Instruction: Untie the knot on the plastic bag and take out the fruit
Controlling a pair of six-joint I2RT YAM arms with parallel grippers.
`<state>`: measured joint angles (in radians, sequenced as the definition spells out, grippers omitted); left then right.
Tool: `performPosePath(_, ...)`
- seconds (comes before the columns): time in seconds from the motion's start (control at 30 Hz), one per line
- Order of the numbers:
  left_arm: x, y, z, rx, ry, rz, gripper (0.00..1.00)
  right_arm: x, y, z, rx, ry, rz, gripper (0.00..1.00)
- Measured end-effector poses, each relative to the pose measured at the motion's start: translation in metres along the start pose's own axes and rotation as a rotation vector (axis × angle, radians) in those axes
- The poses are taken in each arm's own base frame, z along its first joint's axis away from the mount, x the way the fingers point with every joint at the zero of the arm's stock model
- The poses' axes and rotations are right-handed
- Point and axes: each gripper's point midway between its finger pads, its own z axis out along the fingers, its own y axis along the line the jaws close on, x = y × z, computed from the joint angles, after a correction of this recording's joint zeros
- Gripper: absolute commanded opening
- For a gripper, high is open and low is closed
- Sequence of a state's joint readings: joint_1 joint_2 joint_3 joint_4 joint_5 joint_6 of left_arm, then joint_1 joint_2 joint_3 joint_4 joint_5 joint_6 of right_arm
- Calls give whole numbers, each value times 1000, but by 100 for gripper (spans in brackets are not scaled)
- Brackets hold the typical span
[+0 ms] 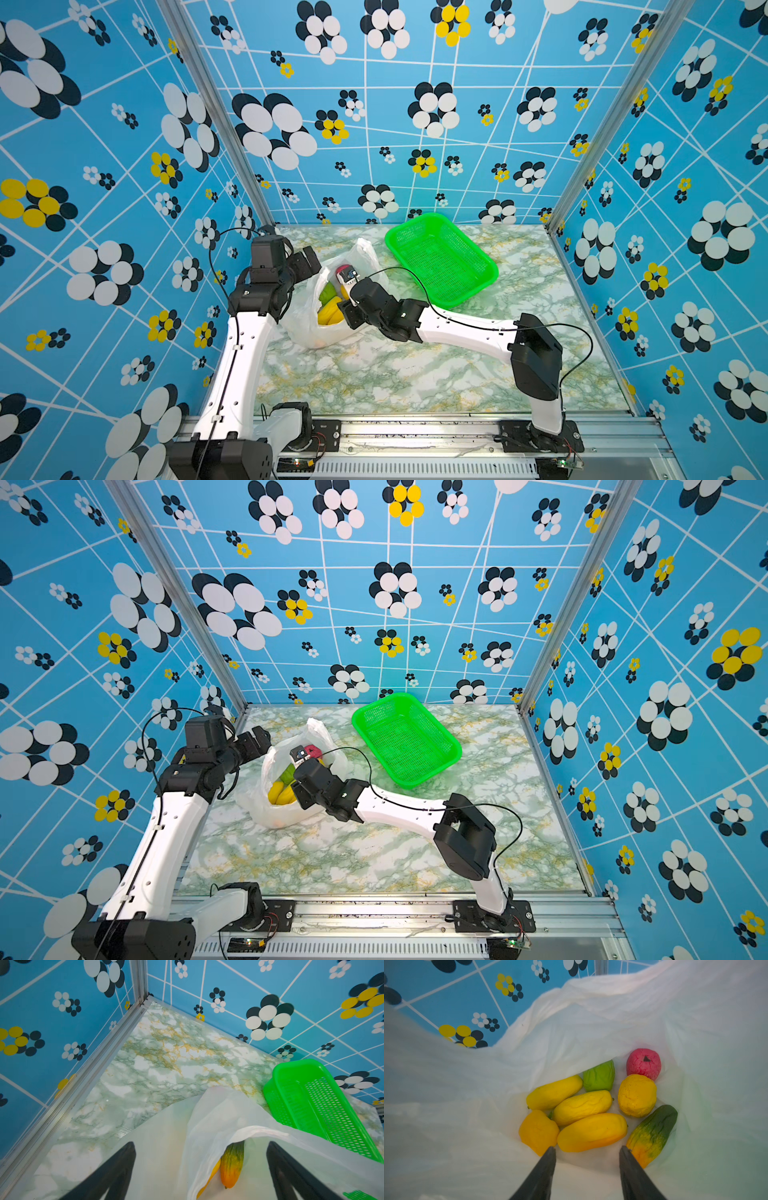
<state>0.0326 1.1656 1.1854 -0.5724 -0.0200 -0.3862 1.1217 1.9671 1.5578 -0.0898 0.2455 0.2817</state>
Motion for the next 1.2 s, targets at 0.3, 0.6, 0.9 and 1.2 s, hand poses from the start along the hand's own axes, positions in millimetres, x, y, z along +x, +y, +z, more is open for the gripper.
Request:
performPosePath(0.3, 30, -3, 43, -33, 130, 79, 99, 20, 4, 3, -40, 38, 31, 50)
performPosePath(0.6, 45, -9, 43, -53, 170, 153, 99, 10, 8, -2, -63, 9, 47, 50)
performPosePath(0.9, 36, -25, 2, -3, 95, 201, 99, 9, 10, -2, -73, 9, 54, 50)
performPosePath(1.2, 60, -5, 30, -149, 197, 257, 99, 8, 13, -4, -93, 1, 77, 48)
